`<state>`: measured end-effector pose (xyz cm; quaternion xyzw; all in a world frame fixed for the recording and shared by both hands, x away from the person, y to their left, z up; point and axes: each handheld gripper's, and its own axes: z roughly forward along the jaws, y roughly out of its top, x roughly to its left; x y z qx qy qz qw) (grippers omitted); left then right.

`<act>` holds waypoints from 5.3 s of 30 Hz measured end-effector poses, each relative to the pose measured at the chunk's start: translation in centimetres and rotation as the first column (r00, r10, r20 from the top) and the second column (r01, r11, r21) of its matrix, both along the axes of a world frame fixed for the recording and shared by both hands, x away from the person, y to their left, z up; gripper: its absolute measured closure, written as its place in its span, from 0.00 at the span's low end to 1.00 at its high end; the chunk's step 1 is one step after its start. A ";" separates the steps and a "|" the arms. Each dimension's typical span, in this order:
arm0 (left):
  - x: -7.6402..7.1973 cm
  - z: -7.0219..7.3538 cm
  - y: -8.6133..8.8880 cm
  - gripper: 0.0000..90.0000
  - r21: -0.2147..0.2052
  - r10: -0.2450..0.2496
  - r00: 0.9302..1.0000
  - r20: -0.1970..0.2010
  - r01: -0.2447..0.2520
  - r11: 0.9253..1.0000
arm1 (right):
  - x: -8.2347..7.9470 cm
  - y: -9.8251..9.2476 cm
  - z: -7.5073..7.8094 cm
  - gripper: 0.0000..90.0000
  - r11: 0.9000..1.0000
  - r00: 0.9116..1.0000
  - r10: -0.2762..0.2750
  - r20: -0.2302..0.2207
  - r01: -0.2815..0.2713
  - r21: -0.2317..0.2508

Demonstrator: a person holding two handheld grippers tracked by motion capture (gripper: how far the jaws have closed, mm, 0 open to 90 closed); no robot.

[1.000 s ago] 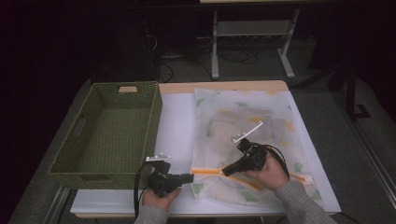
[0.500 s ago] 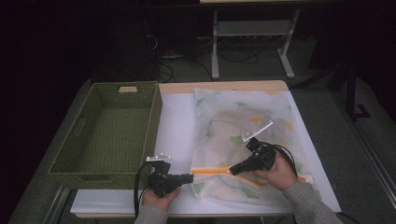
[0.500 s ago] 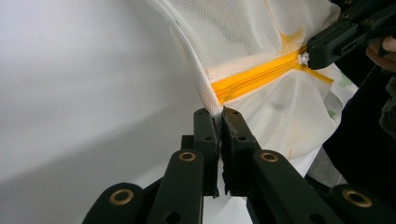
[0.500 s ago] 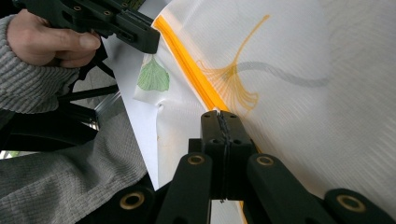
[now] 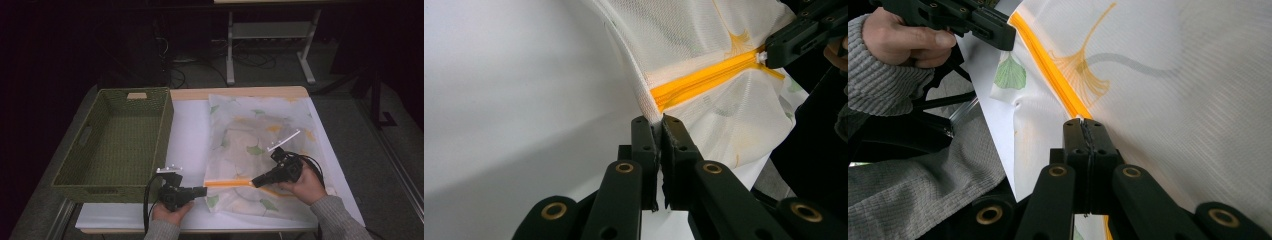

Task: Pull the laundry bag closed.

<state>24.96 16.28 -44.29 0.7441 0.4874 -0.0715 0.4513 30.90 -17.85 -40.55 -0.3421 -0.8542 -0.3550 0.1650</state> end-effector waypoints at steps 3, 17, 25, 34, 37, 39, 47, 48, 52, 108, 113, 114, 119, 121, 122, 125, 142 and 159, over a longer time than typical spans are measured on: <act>0.0 0.0 0.0 0.95 0.003 0.001 1.000 -0.001 -0.001 1.000 | 0.0 -0.6 0.0 1.00 1.000 1.000 -0.010 -0.002 0.010 -0.001; 0.0 0.2 -0.1 0.95 0.018 -0.007 1.000 0.005 0.007 1.000 | -0.2 -2.3 0.4 1.00 1.000 1.000 -0.027 -0.001 0.027 0.003; 0.1 0.1 -0.2 0.95 0.025 -0.008 1.000 0.005 0.008 1.000 | -0.4 -3.5 0.9 1.00 0.999 0.999 -0.046 0.007 0.046 -0.005; 0.0 0.1 -0.2 0.95 0.036 -0.008 1.000 0.009 0.007 0.999 | -0.5 -5.2 0.9 1.00 0.997 0.997 -0.074 0.007 0.074 -0.013; 0.0 0.2 -0.2 0.95 0.040 -0.007 1.000 0.009 0.006 0.999 | -0.7 -5.7 0.9 1.00 0.997 0.997 -0.082 0.004 0.082 -0.014; 0.0 0.2 -0.2 0.95 0.042 -0.008 1.000 0.011 0.007 0.999 | -0.7 -6.0 0.9 1.00 0.996 0.996 -0.086 0.007 0.086 -0.014; 0.1 0.2 -0.2 0.95 0.048 -0.007 1.000 0.013 0.007 0.999 | -1.0 -7.1 0.7 1.00 0.994 0.995 -0.104 0.000 0.104 -0.011; 0.1 0.2 -0.2 0.95 0.048 -0.007 1.000 0.013 0.006 0.999 | -1.0 -7.2 0.6 1.00 0.994 0.994 -0.108 0.001 0.108 -0.011; 0.0 0.2 -0.2 0.95 0.051 -0.007 1.000 0.021 0.006 0.999 | -1.1 -7.8 0.6 1.00 0.993 0.993 -0.121 0.000 0.121 -0.010; 0.1 0.2 -0.4 0.95 0.101 -0.013 1.000 0.025 0.011 0.995 | -2.7 -15.7 -1.0 1.00 0.958 0.959 -0.282 -0.007 0.281 -0.059; 0.2 0.3 -0.4 0.95 0.108 -0.013 1.000 0.026 0.010 0.994 | -2.9 -16.8 -1.3 1.00 0.949 0.951 -0.309 -0.013 0.308 -0.068; 0.2 0.3 -0.4 0.95 0.107 -0.012 1.000 0.026 0.009 0.994 | -2.9 -17.0 -1.4 1.00 0.948 0.950 -0.312 -0.013 0.310 -0.070; 0.2 0.4 -0.4 0.95 0.110 -0.012 1.000 0.026 0.010 0.994 | -3.1 -18.1 -1.6 1.00 0.940 0.942 -0.336 -0.016 0.334 -0.078; 0.2 0.3 -0.4 0.95 0.113 -0.013 1.000 0.025 0.010 0.994 | -3.3 -18.5 -1.7 1.00 0.936 0.938 -0.346 -0.018 0.343 -0.079; 0.1 0.3 -0.4 0.95 0.115 -0.015 1.000 0.024 0.012 0.993 | -3.4 -18.7 -1.8 1.00 0.934 0.937 -0.349 -0.017 0.347 -0.081; 0.1 0.2 -0.4 0.95 0.119 -0.013 1.000 0.024 0.011 0.993 | -3.6 -19.5 -1.8 1.00 0.929 0.932 -0.363 -0.018 0.360 -0.087; 0.3 0.0 -0.4 0.95 0.127 -0.011 1.000 0.015 0.009 0.992 | -3.9 -22.1 -2.5 0.99 0.903 0.905 -0.423 -0.029 0.419 -0.097; 0.3 0.5 -0.3 0.88 0.093 0.016 1.000 0.027 -0.018 0.996 | -3.6 -20.3 -1.6 0.90 0.925 0.926 -0.378 0.005 0.378 -0.043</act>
